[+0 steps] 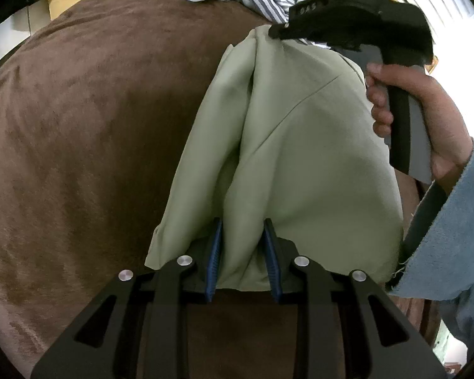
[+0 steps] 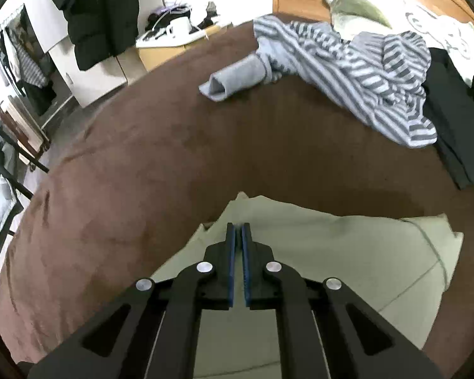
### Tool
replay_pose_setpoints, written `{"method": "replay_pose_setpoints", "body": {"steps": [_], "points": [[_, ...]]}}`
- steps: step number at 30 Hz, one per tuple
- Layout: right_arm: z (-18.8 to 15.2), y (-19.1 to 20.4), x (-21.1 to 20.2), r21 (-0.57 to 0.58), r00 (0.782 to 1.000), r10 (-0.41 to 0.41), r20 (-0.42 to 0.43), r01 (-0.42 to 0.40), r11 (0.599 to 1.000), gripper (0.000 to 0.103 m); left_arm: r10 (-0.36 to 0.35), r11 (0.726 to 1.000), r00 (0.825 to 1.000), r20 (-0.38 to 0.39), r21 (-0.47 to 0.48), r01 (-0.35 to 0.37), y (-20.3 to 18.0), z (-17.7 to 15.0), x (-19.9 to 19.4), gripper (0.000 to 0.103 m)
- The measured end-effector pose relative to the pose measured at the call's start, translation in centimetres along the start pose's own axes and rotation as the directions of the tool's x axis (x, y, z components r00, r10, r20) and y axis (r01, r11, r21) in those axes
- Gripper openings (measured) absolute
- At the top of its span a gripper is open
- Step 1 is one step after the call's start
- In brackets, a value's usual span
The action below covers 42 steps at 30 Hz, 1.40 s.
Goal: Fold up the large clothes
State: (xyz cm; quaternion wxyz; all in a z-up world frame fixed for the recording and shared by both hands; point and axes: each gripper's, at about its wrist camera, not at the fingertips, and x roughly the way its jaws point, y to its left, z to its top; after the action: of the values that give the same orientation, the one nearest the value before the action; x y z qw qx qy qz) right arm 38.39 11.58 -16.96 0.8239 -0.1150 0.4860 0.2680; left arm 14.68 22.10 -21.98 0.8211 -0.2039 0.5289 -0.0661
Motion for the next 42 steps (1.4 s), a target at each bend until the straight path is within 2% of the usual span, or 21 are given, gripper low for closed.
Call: {"method": "replay_pose_setpoints", "body": {"steps": [12, 16, 18, 19, 20, 22, 23, 25, 26, 29, 32, 34, 37, 42], "points": [[-0.1, -0.5, 0.6, 0.012, 1.0, 0.024, -0.012, -0.023, 1.0, 0.006, 0.015, 1.0, 1.0, 0.006, -0.004, -0.015, -1.0, -0.2, 0.4, 0.03], [0.1, -0.9, 0.6, 0.033, 0.998, 0.048, -0.027, -0.047, 0.998, 0.01, -0.001, 1.0, 1.0, 0.003, -0.014, 0.002, -0.6, 0.2, 0.2, 0.03], [0.2, -1.2, -0.1, 0.045, 0.998, 0.066, -0.022, -0.065, 0.997, 0.02, -0.001, 1.0, 1.0, 0.002, -0.008, 0.001, -0.5, 0.2, 0.1, 0.031], [0.2, -1.3, -0.5, 0.046, 0.998, 0.062, -0.018, -0.062, 0.997, 0.037, -0.001, 1.0, 1.0, 0.003, -0.007, 0.001, -0.3, 0.2, 0.0, 0.031], [0.3, -1.4, -1.3, 0.042, 0.997, 0.073, -0.007, -0.073, 0.996, 0.05, 0.0, 1.0, 1.0, 0.005, -0.004, 0.0, -0.4, 0.2, -0.2, 0.032], [0.1, -1.6, -3.0, 0.024, 0.998, 0.068, 0.019, -0.068, 0.997, 0.058, 0.004, 1.0, 1.0, 0.008, -0.006, -0.004, -0.7, 0.3, -0.6, 0.035], [0.0, -1.7, -3.9, 0.017, 0.997, 0.065, 0.029, -0.065, 0.998, 0.059, 0.006, 1.0, 1.0, 0.011, -0.011, -0.006, -0.9, 0.5, -1.0, 0.039], [-0.4, -2.0, -5.8, 0.01, 0.996, 0.071, 0.048, -0.071, 0.997, 0.061, -0.001, 1.0, 1.0, 0.026, -0.012, 0.002, -1.3, 0.7, -2.2, 0.056], [-0.8, -2.3, -6.8, 0.009, 0.996, 0.071, 0.06, -0.071, 0.997, 0.065, 0.005, 1.0, 0.999, 0.036, 0.006, -0.005, -1.8, 0.9, -2.9, 0.071], [-2.6, -3.2, -10.2, 0.012, 0.992, 0.064, 0.106, -0.066, 0.998, 0.07, 0.051, 0.996, 0.997, 0.055, 0.064, -0.055, -3.2, 1.1, -4.6, 0.074], [-5.5, -4.3, -12.9, 0.026, 0.991, 0.059, 0.121, -0.062, 0.998, 0.076, 0.037, 0.995, 0.996, 0.08, 0.089, -0.044, -4.6, 1.7, -6.3, 0.081], [-7.7, -4.9, -13.8, 0.037, 0.993, 0.033, 0.115, -0.038, 0.999, 0.077, 0.029, 0.993, 0.995, 0.097, 0.112, -0.04, -5.7, 2.1, -6.9, 0.083], [-11.4, -5.9, -14.3, 0.051, 0.996, -0.002, 0.093, -0.002, 0.999, 0.077, 0.022, 0.99, 0.993, 0.115, 0.138, -0.038, -6.9, 2.8, -6.7, 0.085], [-18.2, -7.1, -13.4, 0.14, 0.998, -0.023, 0.057, 0.015, 0.99, 0.077, 0.004, 0.986, 0.99, 0.138, 0.167, -0.027, -8.6, 3.3, -4.8, 0.088]]}}
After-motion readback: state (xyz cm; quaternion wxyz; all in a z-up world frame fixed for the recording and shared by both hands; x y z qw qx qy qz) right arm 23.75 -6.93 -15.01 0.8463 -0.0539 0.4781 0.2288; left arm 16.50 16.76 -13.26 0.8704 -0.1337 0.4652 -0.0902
